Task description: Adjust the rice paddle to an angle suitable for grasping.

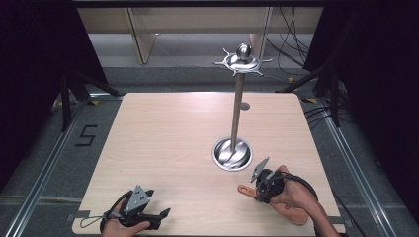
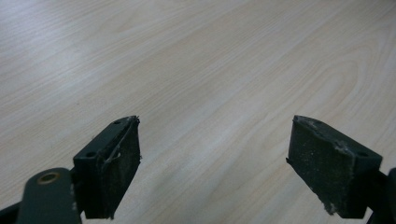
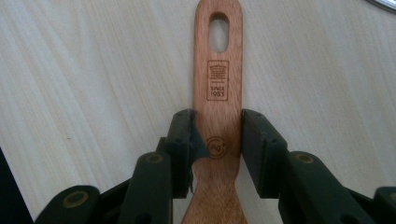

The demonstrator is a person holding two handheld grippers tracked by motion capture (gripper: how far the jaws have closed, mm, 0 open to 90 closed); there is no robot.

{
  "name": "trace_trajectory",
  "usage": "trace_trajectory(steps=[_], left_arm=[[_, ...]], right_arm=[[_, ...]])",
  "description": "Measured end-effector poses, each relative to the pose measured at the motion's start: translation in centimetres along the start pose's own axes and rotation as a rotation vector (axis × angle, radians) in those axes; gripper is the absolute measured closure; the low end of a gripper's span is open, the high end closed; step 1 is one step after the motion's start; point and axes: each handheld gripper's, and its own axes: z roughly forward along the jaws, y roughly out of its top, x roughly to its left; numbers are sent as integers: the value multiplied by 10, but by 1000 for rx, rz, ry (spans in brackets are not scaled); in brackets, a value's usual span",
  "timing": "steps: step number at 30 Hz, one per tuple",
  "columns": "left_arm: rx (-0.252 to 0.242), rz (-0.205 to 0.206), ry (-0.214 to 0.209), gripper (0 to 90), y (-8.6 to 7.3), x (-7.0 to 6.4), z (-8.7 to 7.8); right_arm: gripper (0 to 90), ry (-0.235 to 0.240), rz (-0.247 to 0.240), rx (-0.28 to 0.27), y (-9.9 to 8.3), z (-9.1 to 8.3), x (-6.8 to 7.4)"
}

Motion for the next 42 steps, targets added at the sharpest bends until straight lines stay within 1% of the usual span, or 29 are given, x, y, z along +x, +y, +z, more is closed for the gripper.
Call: trace_trajectory(steps=[5, 6, 7, 8, 9, 11, 12, 14, 16, 17, 18, 19, 20, 21, 22, 23, 25, 26, 27, 29, 31, 32, 33, 35, 36, 38, 40, 41, 42], left_arm=[[9, 6, 11, 163, 1, 0, -1], [1, 21, 13, 163, 1, 1, -1], [-22, -13, 1, 163, 0, -1, 0], [-22, -13, 1, 163, 0, -1, 0], [-30, 17, 7, 163, 0, 1, 1], [-8, 31, 13, 163, 1, 3, -1], [-21, 14, 9, 163, 1, 1, 0], [-6, 70, 15, 163, 1, 5, -1], [2, 60, 19, 163, 2, 5, -2], [-18, 10, 8, 163, 1, 1, -1], [-15, 9, 7, 163, 1, 0, -1], [-5, 16, 17, 163, 0, 1, -1], [2, 39, 19, 163, 1, 3, -2], [2, 39, 19, 163, 1, 3, -2], [6, 72, 17, 163, 2, 5, -2], [8, 28, 15, 163, 0, 2, -2], [0, 7, 11, 163, 0, 0, -1], [4, 44, 14, 163, 1, 3, -2], [0, 75, 16, 164, 2, 6, -2], [-6, 28, 7, 163, 1, 2, -1], [23, 78, 17, 164, 2, 6, -3], [15, 86, 19, 163, 3, 6, -2], [20, 36, 19, 164, 1, 2, -2], [25, 26, 7, 164, 1, 2, -2], [19, 58, 9, 164, 2, 4, -2], [16, 74, 15, 164, 2, 5, -2], [8, 54, 12, 164, 1, 4, -2], [-1, 24, 8, 164, 1, 2, -1], [4, 43, 14, 164, 2, 3, -2]], right_arm=[[659, 1, 18, 48, 5, 0, -1], [658, -1, 12, 56, 7, 0, -2], [658, -7, 13, 65, 9, 0, -1], [658, -7, 13, 65, 9, 0, -1], [658, -17, 24, 74, 10, 1, 0], [659, -35, 28, 92, 14, 2, 2], [659, -46, 26, 114, 17, 3, 3], [659, -63, -6, 132, 19, 3, 2], [660, -55, -20, 130, 19, 4, 0], [660, -47, -19, 126, 19, 4, 1], [660, -47, -19, 126, 19, 4, 1], [661, -65, -77, 138, 19, 4, -3], [662, -64, -44, 156, 19, 3, -1], [662, -64, -44, 156, 19, 3, -1], [662, -57, -69, 147, 19, 4, -3], [662, -60, -51, 156, 19, 3, 0], [662, -65, -61, 167, 19, 3, 0], [662, -67, -80, 162, 18, 3, -2], [662, -71, -58, 174, 17, 2, -1], [662, -82, -77, 181, 14, 1, -3], [662, -80, -92, 191, 13, 1, -5], [663, -84, -67, 205, 13, 1, -3], [662, -80, -56, 206, 13, 1, -2], [667, -74, -60, 226, 15, 1, -1], [668, -59, -49, 229, 15, 1, -1], [667, -66, -58, 226, 15, 1, -2], [668, -67, -57, 227, 15, 1, -2], [667, -68, -58, 227, 15, 1, -2], [668, -64, -58, 227, 15, 1, -2]])
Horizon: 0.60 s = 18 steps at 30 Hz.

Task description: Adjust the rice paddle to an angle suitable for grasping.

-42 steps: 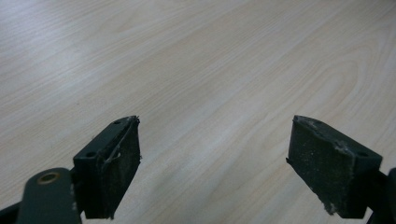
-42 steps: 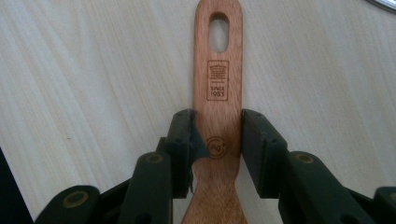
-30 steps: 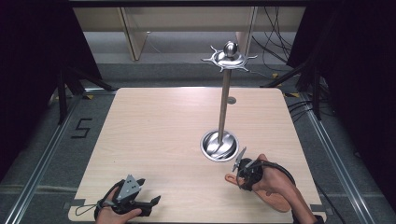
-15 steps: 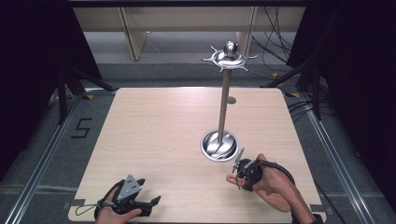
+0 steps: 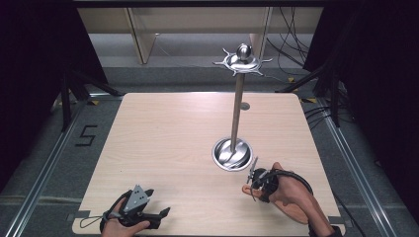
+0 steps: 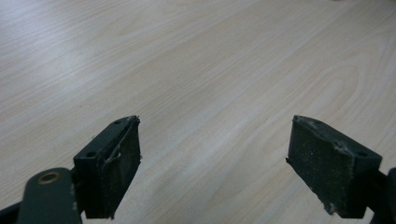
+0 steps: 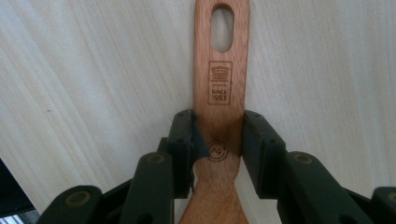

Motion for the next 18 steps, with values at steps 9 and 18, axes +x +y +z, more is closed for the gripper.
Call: trace_trajectory(steps=[9, 18], left_arm=[[2, 4, 1, 164, 0, 0, 0], [0, -36, -7, 164, -1, -4, 2]], right_arm=[[669, -9, 58, -107, -13, -16, 0], [669, -17, 139, -296, -37, -49, -8]])
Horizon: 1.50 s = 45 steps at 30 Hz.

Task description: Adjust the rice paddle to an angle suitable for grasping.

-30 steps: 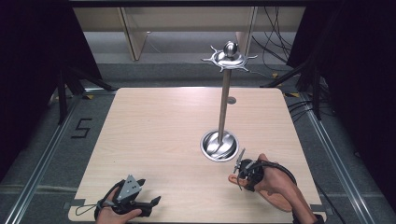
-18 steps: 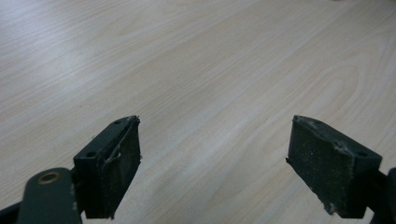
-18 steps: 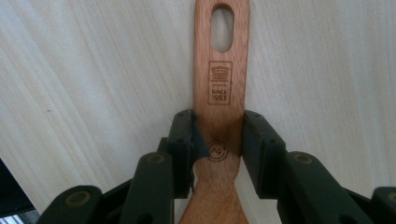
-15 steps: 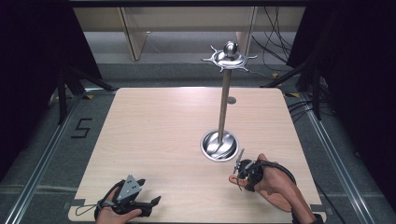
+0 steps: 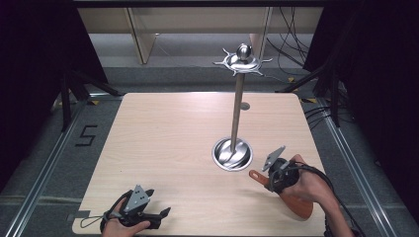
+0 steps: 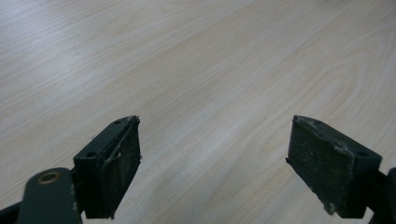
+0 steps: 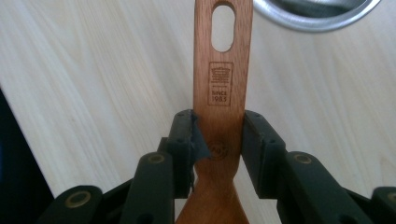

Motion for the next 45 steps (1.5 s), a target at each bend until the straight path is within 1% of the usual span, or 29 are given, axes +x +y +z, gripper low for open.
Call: trace_trajectory(steps=[1, 2, 3, 4, 6, 8, 9, 10, 11, 12, 13, 14, 15, 16, 17, 18, 21, 24, 25, 28, 29, 31, 32, 34, 35, 38, 41, 44, 45], left_arm=[[21, 53, -7, 164, 1, 3, -2], [-11, 11, -8, 164, 0, 0, 0], [14, 13, -6, 164, 1, 2, -2], [11, 48, -6, 164, 1, 4, -2], [3, 48, -1, 164, 1, 4, -1], [-17, 23, -9, 164, 1, 2, -1], [-14, 29, -7, 164, 1, 2, -1], [-14, 29, -7, 164, 1, 2, -1], [-21, 14, -11, 164, 0, 0, 1], [-11, 16, -9, 164, 0, 0, 0], [-5, 31, -7, 164, 1, 2, -1], [-5, 31, -7, 164, 1, 2, -1], [-8, 25, -7, 163, 1, 1, 0], [-8, 25, -7, 164, 1, 1, 0], [-14, 15, -8, 164, 1, 1, 0], [3, 53, -4, 164, 2, 4, -2], [-6, 30, -10, 164, 1, 2, -1], [-9, 38, -7, 164, 1, 3, -1], [-2, 46, -5, 163, 2, 3, -1], [-14, 16, -7, 164, 0, 1, 0], [13, 79, 1, 164, 2, 6, -2], [5, 50, 6, 164, 1, 4, -1], [15, 13, -1, 164, 0, 2, -2], [15, 8, -5, 164, 0, 2, -2], [9, 63, 7, 164, 2, 6, -2], [2, 14, -4, 164, 0, 3, -1], [9, 42, 11, 164, 0, 5, 0], [3, 15, 3, 164, -1, 3, 1], [24, 51, 5, 164, 0, 6, -1]], right_arm=[[669, 27, -6, -59, -2, -7, -5], [669, 27, -6, -59, -2, -7, -5], [670, 27, 28, -90, -5, -13, -7], [670, 19, 12, -115, -6, -16, -10], [670, 28, 23, -125, -7, -19, -11], [669, 42, 38, -160, -8, -25, -10], [670, 50, 44, -199, -7, -32, -8], [670, 50, 44, -199, -7, -32, -8], [669, 72, 34, -259, -6, -38, -5], [670, 64, 59, -273, -5, -42, -2], [669, 54, 28, -305, -4, -44, -5], [669, 54, 28, -305, -4, -44, -5], [670, 42, 41, -352, -2, -49, -3], [670, 42, 41, -352, -2, -49, -3], [670, 67, 34, -387, -1, -54, -4], [670, 66, 38, -414, -1, -55, -5], [669, 40, 68, -466, 1, -60, -6], [669, 35, 85, -501, 1, -64, -8], [670, 33, 70, -512, 2, -64, -10], [670, 17, 89, -509, 4, -67, -7], [669, 10, 89, -518, 5, -69, -7], [669, 6, 93, -530, 7, -71, -6], [670, 1, 71, -536, 8, -74, -7], [670, -4, 70, -544, 9, -77, -8], [669, -30, 86, -579, 8, -83, -9], [670, -50, 110, -639, 6, -96, -12], [670, -63, 115, -680, 5, -108, -14], [670, -75, 102, -708, 5, -115, -15], [669, -83, 97, -733, 5, -121, -16]])
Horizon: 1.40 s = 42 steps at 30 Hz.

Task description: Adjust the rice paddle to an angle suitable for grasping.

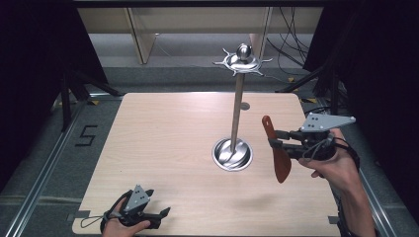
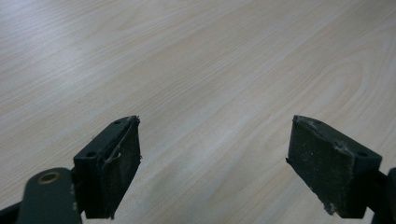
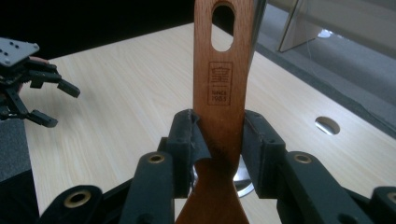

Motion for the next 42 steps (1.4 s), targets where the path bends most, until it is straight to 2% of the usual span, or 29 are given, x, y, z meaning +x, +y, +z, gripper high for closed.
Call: trace_trajectory(steps=[1, 3, 4, 5, 6, 7, 8, 9, 10, 11, 12, 14, 15, 16, 19, 20, 23, 26, 27, 28, 29, 30, 31, 32, 33, 34, 37, 40, 42], left_arm=[[1, -10, 1, 164, 0, -1, 0], [6, 31, 3, 164, 1, 2, 0], [-28, -39, -3, 164, 0, -3, 2], [-12, -8, -1, 164, 0, -1, 0], [-12, -8, -1, 164, 0, -1, 0], [-27, -41, -10, 164, 0, -4, 1], [-32, -49, -12, 163, -1, -4, 1], [-12, -22, 2, 163, 0, -2, 0], [-16, 8, 3, 164, 1, 0, 0], [-16, 8, 3, 164, 1, 0, 0], [-4, -11, 4, 164, 0, -2, 0], [-21, -32, -3, 164, 0, -3, 1], [-21, -32, -3, 164, 0, -3, 1], [-6, -1, 1, 164, 0, 0, 0], [-3, -4, -2, 163, 0, 0, 0], [-25, -39, -5, 163, 0, -3, 2], [-14, -14, 1, 163, 0, -2, 1], [-14, -10, 2, 163, 0, -2, 1], [-14, -10, 2, 163, 0, -2, 1], [-22, -35, -9, 163, 0, -3, 1], [-20, -40, -11, 163, 0, -4, 2], [-20, -40, -9, 163, 0, -4, 2], [1, -13, -8, 163, 0, -2, 0], [-2, -19, -8, 163, 0, -2, 0], [-2, -16, -11, 163, 0, -2, 0], [-24, -41, -6, 163, 0, -4, 2], [-15, -13, 1, 163, 0, -2, 1], [-8, -45, 0, 163, -1, -4, 1], [-22, -37, -8, 163, 0, -4, 2]], right_arm=[[669, 0, 0, 0, 0, 0, 0], [670, -15, -14, -34, 7, -6, 0], [670, -13, -7, -36, 9, -8, 0], [669, -18, -14, -48, 12, -10, 0], [669, -18, -14, -48, 12, -10, 0], [670, -25, -9, -69, 14, -11, 0], [669, -29, -21, -72, 20, -15, 1], [669, -29, -21, -72, 20, -15, 1], [670, -37, -28, -80, 27, -18, 2], [670, -37, -28, -80, 27, -18, 2], [670, -43, -36, -91, 35, -20, 3], [670, -59, -51, -103, 42, -22, 3], [670, -59, -51, -103, 42, -22, 3], [670, -61, -53, -104, 48, -23, 3], [670, -66, -66, -113, 56, -28, 3], [670, -87, -75, -127, 59, -29, 2], [669, -86, -79, -121, 65, -31, 1], [670, -89, -67, -140, 71, -32, -2], [670, -74, -61, -143, 73, -31, -2], [670, -74, -61, -143, 73, -31, -2], [670, -86, -59, -142, 75, -31, -1], [670, -97, -75, -148, 77, -31, -2], [670, -92, -63, -149, 80, -30, -3], [670, -84, -56, -150, 81, -29, -3], [670, -100, -51, -149, 84, -27, -4], [670, -100, -64, -144, 86, -26, -6], [670, -100, -51, -143, 89, -23, -7], [669, -109, -52, -148, 93, -17, -11], [670, -104, -52, -132, 96, -14, -12]])
